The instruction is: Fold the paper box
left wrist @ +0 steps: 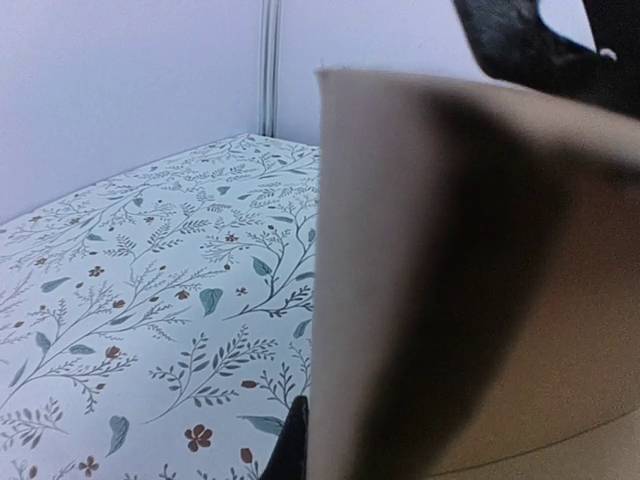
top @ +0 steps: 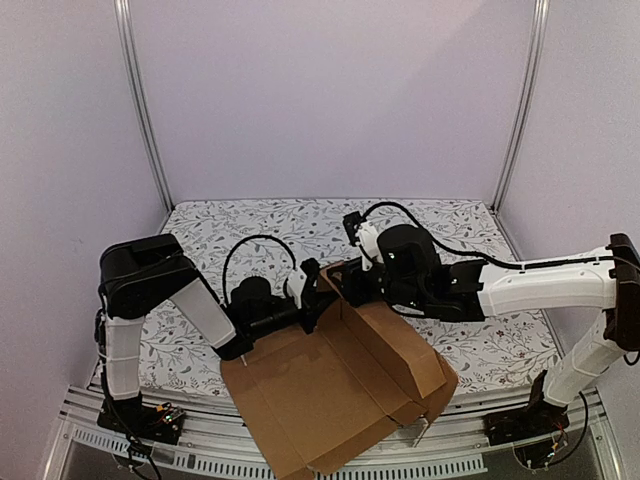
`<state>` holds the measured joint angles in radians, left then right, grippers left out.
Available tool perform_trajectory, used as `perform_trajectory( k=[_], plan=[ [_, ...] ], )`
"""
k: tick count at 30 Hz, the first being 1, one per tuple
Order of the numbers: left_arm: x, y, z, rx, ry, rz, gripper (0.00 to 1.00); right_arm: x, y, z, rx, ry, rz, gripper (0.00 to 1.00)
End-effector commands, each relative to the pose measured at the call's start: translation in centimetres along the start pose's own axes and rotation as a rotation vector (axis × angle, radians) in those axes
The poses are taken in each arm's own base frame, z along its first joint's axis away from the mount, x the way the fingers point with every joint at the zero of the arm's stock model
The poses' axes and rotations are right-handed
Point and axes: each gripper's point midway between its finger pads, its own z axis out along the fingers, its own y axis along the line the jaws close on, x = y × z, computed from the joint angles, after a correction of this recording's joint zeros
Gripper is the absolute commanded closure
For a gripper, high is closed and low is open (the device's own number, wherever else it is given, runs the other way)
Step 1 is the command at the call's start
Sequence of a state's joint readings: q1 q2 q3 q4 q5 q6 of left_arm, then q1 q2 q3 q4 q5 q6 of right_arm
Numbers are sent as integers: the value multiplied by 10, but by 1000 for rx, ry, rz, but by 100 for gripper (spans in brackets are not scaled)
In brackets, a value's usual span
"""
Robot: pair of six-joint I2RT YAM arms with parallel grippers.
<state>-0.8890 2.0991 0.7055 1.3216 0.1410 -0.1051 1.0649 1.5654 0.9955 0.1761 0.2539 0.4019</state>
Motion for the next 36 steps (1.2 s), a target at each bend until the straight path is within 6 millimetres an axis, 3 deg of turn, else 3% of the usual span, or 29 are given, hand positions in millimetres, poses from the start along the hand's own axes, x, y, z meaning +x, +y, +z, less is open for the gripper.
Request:
perform_trajectory(
  k=[1,3,12,18,24,28,33,36],
  plan=[
    [-70,23,-14,-124,-220,20,100,-7,-7,-27,53,86,-93,62],
    [-71,31,-15,-170,-192,23,100,-23,-6,-41,55,75,-129,59],
    [-76,60,-30,-358,-71,-4,100,-53,-29,-103,143,38,-203,51],
    [-81,73,-47,-457,-15,-76,100,-59,-59,-141,260,58,-206,54],
    [-61,80,-50,-531,206,-132,100,-71,-70,-175,290,31,-169,59],
    [-53,87,-61,-600,295,-172,100,-78,-71,-192,287,18,-153,66],
    [-46,90,-74,-663,383,-226,100,-74,-79,-197,325,38,-160,89],
    [-46,93,-84,-709,403,-251,100,-69,-85,-192,361,55,-170,98]
  ],
)
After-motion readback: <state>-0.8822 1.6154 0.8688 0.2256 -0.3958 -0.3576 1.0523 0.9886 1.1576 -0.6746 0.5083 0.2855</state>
